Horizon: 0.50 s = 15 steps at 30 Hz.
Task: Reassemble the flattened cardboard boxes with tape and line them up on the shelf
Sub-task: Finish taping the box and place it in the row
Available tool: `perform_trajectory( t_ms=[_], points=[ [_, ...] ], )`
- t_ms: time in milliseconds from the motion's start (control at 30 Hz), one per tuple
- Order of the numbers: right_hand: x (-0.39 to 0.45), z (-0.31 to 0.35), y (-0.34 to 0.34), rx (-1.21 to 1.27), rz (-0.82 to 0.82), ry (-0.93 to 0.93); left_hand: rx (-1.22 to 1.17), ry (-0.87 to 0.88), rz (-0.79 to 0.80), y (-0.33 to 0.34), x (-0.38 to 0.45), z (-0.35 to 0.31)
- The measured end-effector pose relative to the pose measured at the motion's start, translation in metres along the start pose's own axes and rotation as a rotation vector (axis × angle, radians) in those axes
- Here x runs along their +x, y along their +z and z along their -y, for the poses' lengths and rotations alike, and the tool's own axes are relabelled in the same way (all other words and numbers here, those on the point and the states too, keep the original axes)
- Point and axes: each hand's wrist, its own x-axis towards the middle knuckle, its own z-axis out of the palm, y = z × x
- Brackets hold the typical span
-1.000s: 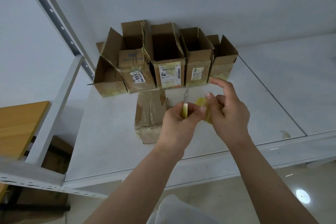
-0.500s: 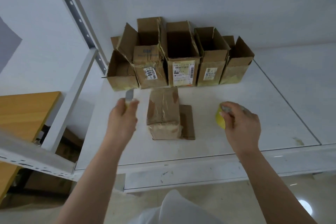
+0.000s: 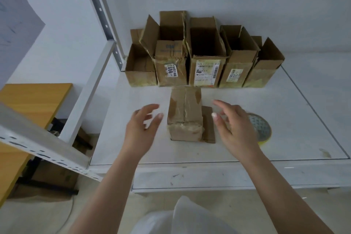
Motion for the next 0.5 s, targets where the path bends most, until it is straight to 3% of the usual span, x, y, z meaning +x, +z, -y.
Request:
perform_trajectory(
  t_ms=[100, 200, 500],
  points=[
    [0.008, 0.025, 0.013, -0.033, 0.166, -0.005, -0.112, 0.05, 0.148, 0.014, 0.003, -0.015],
    [0.008, 0.028, 0.023, -0.098, 0.256, 0.028, -0.14, 0.067, 0.181, 0.026, 0.003, -0.013],
    [0.008, 0.013, 0.021, -0.015, 0.257, -0.005, -0.235, 0.138, 0.248, 0.029, 0.001, 0.0]
  ],
)
